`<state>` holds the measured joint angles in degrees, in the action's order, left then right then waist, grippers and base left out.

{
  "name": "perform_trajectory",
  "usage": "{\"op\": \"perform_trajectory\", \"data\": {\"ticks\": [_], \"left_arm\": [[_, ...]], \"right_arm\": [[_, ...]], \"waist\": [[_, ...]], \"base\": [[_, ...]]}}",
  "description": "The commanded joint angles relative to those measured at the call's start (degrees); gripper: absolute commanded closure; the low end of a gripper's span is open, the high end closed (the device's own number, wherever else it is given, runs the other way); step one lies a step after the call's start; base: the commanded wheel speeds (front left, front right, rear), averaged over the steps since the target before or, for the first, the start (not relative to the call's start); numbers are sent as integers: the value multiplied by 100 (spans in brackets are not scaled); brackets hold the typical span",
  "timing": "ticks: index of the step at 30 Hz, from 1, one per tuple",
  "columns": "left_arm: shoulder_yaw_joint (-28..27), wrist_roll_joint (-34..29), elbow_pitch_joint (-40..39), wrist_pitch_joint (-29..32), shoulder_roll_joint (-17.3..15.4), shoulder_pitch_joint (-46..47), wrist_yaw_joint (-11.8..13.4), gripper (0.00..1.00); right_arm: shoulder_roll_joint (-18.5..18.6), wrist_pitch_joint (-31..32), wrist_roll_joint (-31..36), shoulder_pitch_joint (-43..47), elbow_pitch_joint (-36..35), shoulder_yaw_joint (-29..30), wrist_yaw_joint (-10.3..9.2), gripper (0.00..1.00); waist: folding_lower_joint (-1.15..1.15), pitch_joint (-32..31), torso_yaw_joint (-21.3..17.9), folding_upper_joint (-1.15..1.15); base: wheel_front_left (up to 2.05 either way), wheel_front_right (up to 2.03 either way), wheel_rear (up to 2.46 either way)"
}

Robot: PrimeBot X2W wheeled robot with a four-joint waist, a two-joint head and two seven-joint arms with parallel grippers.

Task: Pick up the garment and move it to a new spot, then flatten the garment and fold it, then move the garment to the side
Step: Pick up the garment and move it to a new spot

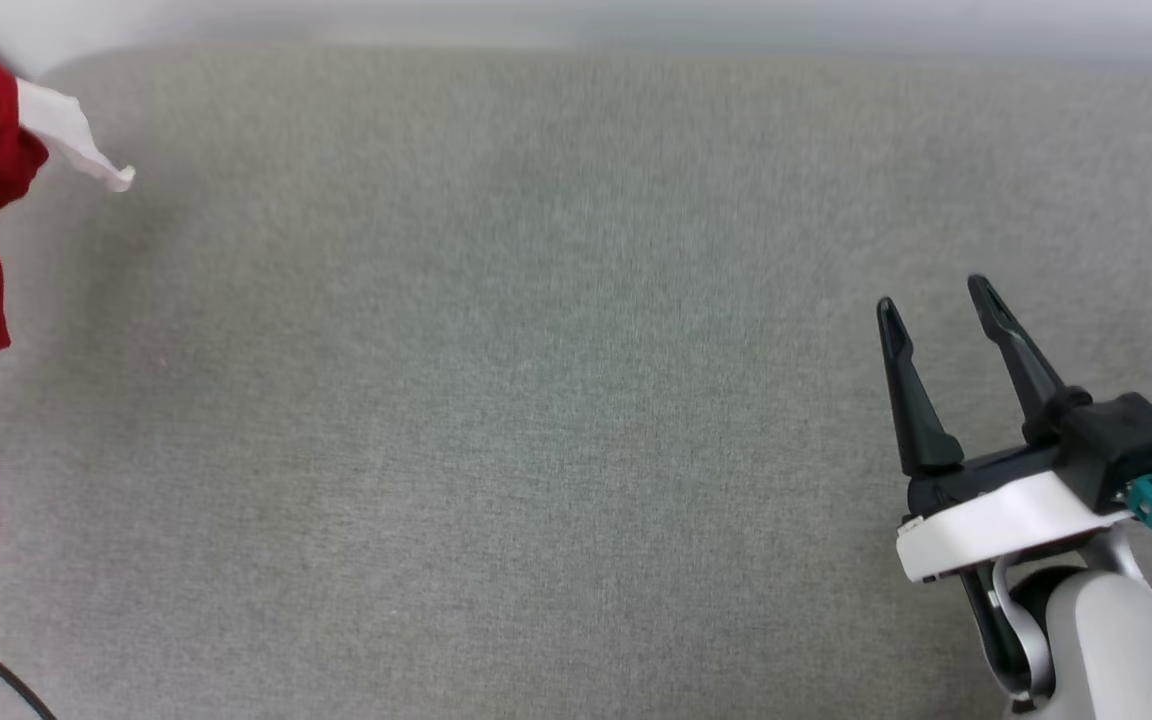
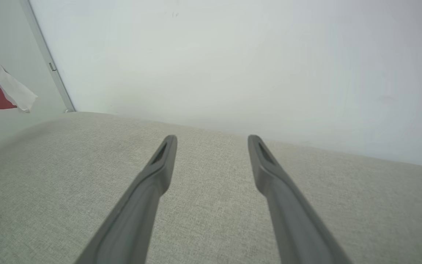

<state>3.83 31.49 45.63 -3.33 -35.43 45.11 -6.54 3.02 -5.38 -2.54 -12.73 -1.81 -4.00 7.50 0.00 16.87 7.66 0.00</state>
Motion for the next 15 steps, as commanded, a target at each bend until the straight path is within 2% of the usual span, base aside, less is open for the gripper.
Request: {"op": "perform_trajectory", "data": {"ticks": [1, 6, 15], "left_arm": [[47, -65, -66, -182, 44, -53, 21, 100], [163, -199, -330, -665, 221, -212, 93, 100], [463, -326, -1316, -958, 720, -724, 242, 100]], "right_arm": [[-14, -17, -59, 122, 6, 41, -2, 0], [-17, 9, -198, 343, -40, 124, -2, 0], [-16, 133, -314, 745, -229, 313, -2, 0]], "waist": [[0, -418, -12, 0], [0, -867, -115, 0], [0, -1300, -492, 0]], "base": [[0, 0, 0], [0, 0, 0], [0, 0, 0]]}}
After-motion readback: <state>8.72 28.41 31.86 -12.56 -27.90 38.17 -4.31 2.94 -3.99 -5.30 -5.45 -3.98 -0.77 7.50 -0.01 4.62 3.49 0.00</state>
